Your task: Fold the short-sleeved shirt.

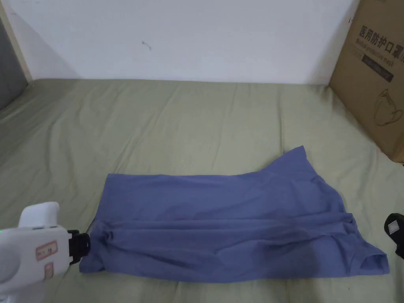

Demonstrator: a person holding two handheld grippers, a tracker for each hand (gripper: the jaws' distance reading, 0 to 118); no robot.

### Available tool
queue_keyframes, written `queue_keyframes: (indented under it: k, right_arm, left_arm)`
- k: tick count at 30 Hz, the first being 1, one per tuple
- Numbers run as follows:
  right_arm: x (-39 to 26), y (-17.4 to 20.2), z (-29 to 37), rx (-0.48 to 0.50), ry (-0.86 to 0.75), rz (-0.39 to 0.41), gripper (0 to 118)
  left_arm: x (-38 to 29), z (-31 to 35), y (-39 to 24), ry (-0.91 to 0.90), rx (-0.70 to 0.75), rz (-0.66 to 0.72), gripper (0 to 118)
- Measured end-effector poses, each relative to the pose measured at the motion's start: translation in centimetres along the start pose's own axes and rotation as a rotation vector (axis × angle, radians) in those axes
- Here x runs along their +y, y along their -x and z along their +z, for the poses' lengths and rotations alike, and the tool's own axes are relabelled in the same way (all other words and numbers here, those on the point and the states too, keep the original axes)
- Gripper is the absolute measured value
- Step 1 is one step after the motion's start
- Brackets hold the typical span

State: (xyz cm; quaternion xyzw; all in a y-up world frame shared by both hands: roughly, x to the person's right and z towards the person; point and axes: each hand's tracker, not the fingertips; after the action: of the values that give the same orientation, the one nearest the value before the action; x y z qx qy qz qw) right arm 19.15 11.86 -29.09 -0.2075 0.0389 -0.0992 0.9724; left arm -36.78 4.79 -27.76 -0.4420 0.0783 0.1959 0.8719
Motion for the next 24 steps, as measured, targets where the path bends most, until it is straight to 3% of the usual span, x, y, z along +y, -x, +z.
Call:
queue_keyframes:
  k: [1,4,5,8,11,13,14,15,16,17,19,20,21,22,24]
  right_arm:
    - [0.1,-0.5,-0.4,0.041,0.007,-0.033,0]
    - [0.0,-0.9,-1.3,0.089,0.051,-0.101,0]
    - [-0.1,-1.0,-1.6,0.098,0.070,-0.103,0]
    - [-0.6,-1.3,-1.9,0.106,0.098,-0.076,0]
    - [-0.7,-1.2,-2.0,0.103,0.101,-0.062,0]
    - [-0.5,-1.6,-2.4,0.104,0.098,-0.052,0]
    - [-0.3,-1.9,-2.8,0.104,0.114,-0.033,0]
    - [0.0,-2.4,-3.8,0.093,0.182,-0.003,0]
    - [0.3,-3.0,-5.0,0.076,0.248,0.013,0]
    - [0.4,-3.8,-6.3,0.085,0.309,0.014,0]
    - [0.5,-6.1,-9.0,0.079,0.354,0.008,6]
    - [0.8,-6.7,-10.3,0.041,0.374,0.024,29]
    - [1.1,-7.1,-11.8,0.036,0.408,0.040,77]
    - [1.2,-7.7,-13.6,0.033,0.484,0.072,100]
    - [0.6,-8.8,-17.1,-0.022,0.639,0.095,104]
  left_arm:
    - [0.2,-1.5,0.1,0.039,-0.031,0.020,42]
    - [0.3,-5.9,1.1,0.133,0.080,-0.021,82]
    - [-0.4,-6.9,1.1,0.155,0.104,-0.023,109]
    - [-1.7,-10.0,2.2,0.216,0.134,-0.032,109]
    - [-2.1,-10.6,1.4,0.171,0.153,-0.130,112]
    - [-2.0,-9.0,0.7,0.145,0.141,-0.153,94]
    - [-1.9,-7.9,0.5,0.104,0.124,-0.168,71]
    - [-1.8,-6.8,0.3,0.066,0.102,-0.167,20]
    - [-1.5,-5.9,0.4,0.044,0.030,-0.155,1]
    - [-1.5,-4.6,-0.7,0.043,-0.078,-0.088,1]
    - [-1.3,-3.3,-1.6,0.045,-0.015,-0.134,1]
    - [-1.1,-2.4,-2.0,0.011,0.006,-0.178,1]
    - [-0.5,-1.6,-2.4,-0.001,0.007,-0.184,1]
    - [-0.2,-1.1,-2.3,0.006,-0.009,-0.168,1]
    - [0.0,-0.4,-2.1,0.003,-0.026,-0.144,1]
